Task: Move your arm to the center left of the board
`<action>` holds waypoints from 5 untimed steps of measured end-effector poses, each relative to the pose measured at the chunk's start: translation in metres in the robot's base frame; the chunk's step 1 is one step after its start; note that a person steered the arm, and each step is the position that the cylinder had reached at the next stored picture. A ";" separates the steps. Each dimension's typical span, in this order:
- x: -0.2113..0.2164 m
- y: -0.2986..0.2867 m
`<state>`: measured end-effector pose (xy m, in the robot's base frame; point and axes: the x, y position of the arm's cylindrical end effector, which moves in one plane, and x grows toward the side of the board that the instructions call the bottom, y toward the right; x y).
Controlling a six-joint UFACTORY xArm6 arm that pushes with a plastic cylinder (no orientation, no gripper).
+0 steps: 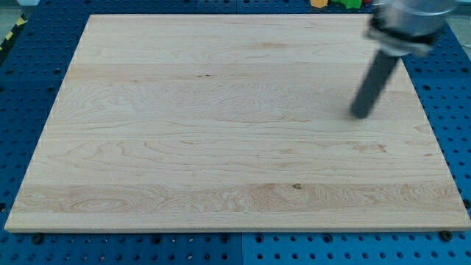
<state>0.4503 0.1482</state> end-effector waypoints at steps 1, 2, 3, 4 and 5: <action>-0.003 -0.043; -0.003 -0.043; -0.129 -0.091; -0.082 -0.040; 0.013 0.029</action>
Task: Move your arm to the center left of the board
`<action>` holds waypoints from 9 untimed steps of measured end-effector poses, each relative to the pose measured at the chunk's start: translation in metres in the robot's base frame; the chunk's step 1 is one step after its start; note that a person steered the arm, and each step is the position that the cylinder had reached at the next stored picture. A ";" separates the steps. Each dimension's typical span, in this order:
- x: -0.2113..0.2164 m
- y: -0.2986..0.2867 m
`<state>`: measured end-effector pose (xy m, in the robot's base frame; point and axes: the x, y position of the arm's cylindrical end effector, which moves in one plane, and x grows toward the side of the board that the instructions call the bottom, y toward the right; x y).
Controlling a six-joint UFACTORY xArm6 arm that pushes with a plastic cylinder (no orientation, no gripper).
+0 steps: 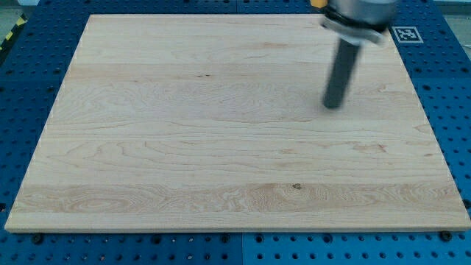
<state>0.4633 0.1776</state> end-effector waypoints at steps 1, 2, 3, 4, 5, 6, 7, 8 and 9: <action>0.007 0.076; -0.074 0.037; 0.030 -0.054; 0.150 -0.119; 0.094 -0.231; -0.048 -0.284; -0.167 -0.267; -0.133 -0.207; -0.097 -0.163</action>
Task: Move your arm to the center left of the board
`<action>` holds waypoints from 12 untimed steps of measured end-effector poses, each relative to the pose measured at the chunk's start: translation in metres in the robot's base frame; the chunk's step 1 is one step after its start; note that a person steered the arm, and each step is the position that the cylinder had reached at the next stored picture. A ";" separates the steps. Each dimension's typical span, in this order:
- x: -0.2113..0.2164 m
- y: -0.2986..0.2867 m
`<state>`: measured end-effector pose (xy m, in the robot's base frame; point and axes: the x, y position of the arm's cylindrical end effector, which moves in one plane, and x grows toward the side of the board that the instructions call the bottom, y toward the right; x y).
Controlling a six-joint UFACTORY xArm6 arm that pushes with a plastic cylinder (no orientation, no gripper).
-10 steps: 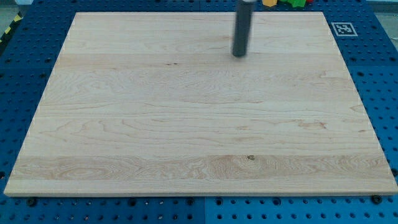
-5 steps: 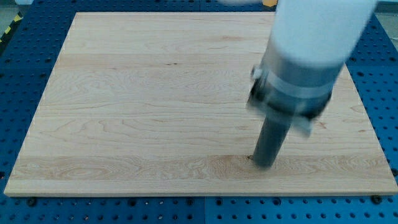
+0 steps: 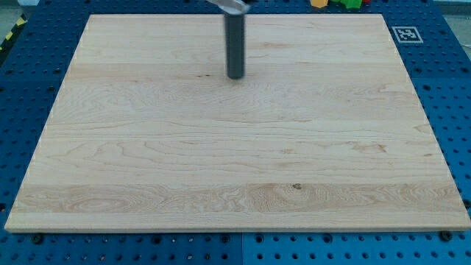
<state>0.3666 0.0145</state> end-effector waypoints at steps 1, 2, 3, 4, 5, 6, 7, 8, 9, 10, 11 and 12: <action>-0.117 -0.008; -0.054 0.014; 0.069 0.036; 0.045 -0.036; -0.063 -0.041; -0.111 -0.023; -0.025 0.016; 0.086 0.023; 0.207 -0.033; 0.227 -0.171; 0.162 -0.272; 0.030 -0.252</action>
